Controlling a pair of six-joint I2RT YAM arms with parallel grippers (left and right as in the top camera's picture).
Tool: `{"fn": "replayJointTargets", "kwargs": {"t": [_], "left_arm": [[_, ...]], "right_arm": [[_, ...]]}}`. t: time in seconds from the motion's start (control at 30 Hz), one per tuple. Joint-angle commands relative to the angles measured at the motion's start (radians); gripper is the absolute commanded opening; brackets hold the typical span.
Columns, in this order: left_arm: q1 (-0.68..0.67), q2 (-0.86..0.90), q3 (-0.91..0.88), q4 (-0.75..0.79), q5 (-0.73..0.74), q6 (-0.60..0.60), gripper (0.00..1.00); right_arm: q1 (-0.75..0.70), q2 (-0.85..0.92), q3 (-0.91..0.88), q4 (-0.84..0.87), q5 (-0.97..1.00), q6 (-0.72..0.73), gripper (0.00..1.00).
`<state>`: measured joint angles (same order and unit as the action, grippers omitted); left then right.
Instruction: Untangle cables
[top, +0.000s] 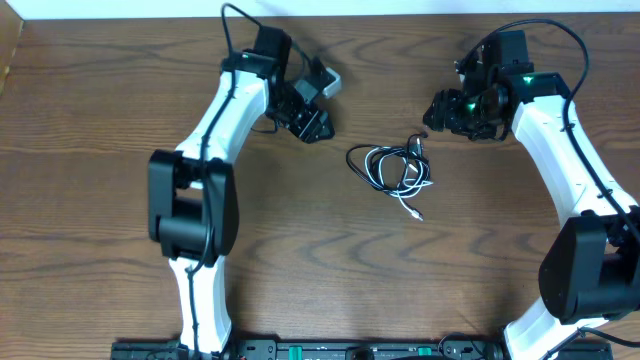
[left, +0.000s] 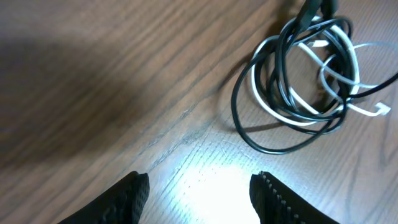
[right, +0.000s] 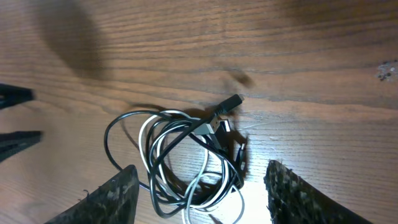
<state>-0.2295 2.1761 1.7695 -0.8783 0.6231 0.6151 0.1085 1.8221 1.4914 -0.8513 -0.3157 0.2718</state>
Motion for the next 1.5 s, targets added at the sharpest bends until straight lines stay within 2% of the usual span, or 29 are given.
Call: {"fn": "replayJointTargets", "kwargs": {"t": [0.0,0.1,0.23,0.4,0.53,0.9,1.07,1.23,1.47], "left_arm": [[0.003,0.020,0.016,0.001,0.085,0.064,0.58],[0.002,0.042,0.015,0.006,0.138,0.112,0.59],[-0.010,0.097,0.014,0.034,0.193,0.113,0.59],[-0.031,0.149,0.013,0.031,0.207,0.113,0.59],[-0.039,0.167,0.010,0.054,0.210,0.064,0.59],[-0.040,0.175,0.002,0.087,0.357,0.064,0.59],[-0.061,0.206,0.002,0.101,0.353,0.064,0.59],[-0.071,0.240,0.002,0.105,0.246,0.048,0.55],[-0.072,0.241,0.002,0.088,0.240,0.000,0.55]], "right_arm": [[0.002,-0.017,0.019,-0.002,0.023,-0.019,0.61],[0.002,-0.017,0.019,0.000,0.026,-0.019,0.62],[0.003,-0.017,0.019,-0.002,0.030,-0.019,0.62],[0.002,-0.017,0.019,0.000,0.031,-0.019,0.62],[0.003,-0.017,0.019,-0.002,0.033,-0.019,0.62],[0.003,-0.017,0.019,-0.002,0.048,-0.019,0.62],[0.003,-0.017,0.019,0.000,0.048,-0.019,0.62],[0.003,-0.017,0.019,-0.002,0.048,-0.019,0.62],[0.003,-0.017,0.019,0.006,0.048,-0.019,0.61]]}}
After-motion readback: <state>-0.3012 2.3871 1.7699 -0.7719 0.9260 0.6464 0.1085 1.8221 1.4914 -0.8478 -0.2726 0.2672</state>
